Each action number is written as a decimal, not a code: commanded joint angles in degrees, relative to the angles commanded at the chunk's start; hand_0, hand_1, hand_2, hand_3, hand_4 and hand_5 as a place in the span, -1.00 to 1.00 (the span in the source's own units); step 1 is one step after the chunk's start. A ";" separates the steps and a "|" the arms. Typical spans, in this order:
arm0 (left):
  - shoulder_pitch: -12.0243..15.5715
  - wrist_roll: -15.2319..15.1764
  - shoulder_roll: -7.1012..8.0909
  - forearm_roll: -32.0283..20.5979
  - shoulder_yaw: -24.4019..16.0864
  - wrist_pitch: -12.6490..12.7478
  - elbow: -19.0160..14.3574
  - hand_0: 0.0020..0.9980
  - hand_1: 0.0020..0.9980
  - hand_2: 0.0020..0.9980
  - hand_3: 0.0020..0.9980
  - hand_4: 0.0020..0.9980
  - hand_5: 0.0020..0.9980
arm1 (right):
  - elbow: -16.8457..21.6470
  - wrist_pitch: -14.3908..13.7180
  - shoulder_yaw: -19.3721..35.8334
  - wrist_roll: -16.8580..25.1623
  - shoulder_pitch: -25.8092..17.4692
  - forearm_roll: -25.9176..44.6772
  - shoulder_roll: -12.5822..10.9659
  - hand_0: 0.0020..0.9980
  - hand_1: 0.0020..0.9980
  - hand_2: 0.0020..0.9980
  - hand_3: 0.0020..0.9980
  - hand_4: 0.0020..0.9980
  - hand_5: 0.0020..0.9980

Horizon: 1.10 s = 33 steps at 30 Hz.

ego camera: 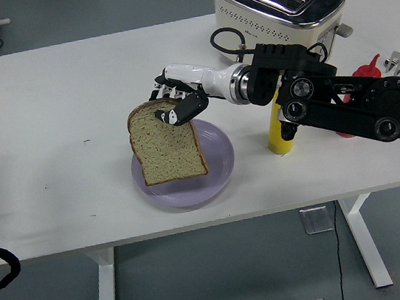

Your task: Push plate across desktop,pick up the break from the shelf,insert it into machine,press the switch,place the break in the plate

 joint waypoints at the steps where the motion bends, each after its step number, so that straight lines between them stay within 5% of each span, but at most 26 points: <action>1: -0.03 0.00 -0.01 0.00 0.03 0.00 0.01 0.72 0.63 0.75 0.55 0.44 1.00 | -0.47 -0.20 -0.10 0.20 -0.16 0.10 0.22 -0.41 -0.35 -0.17 0.00 -0.39 -1.00; 11: 0.03 -0.01 -0.07 -0.01 0.25 -0.01 0.05 0.72 0.63 0.75 0.55 0.44 1.00 | -2.97 -2.24 -0.01 1.60 -2.06 1.20 0.64 -0.41 -0.23 -0.09 0.04 -0.30 -1.00; 22: 0.19 0.09 -0.09 0.08 0.53 -0.04 0.04 0.72 0.63 0.75 0.55 0.44 1.00 | -3.85 -0.29 -1.15 1.30 -2.57 -1.62 0.83 -0.41 -0.17 -0.05 0.07 -0.27 -1.00; 23: 0.19 0.10 -0.09 0.09 0.55 -0.04 0.04 0.72 0.63 0.75 0.55 0.44 1.00 | -3.90 0.06 -1.22 1.21 -2.58 -1.85 0.84 -0.34 -0.09 0.02 0.13 -0.08 -0.90; 33: 0.13 0.18 -0.11 0.16 0.73 0.01 0.03 0.72 0.63 0.75 0.55 0.44 1.00 | -4.68 0.65 -1.79 1.81 -2.67 -4.09 1.07 -0.26 -0.03 0.06 0.20 0.02 -0.82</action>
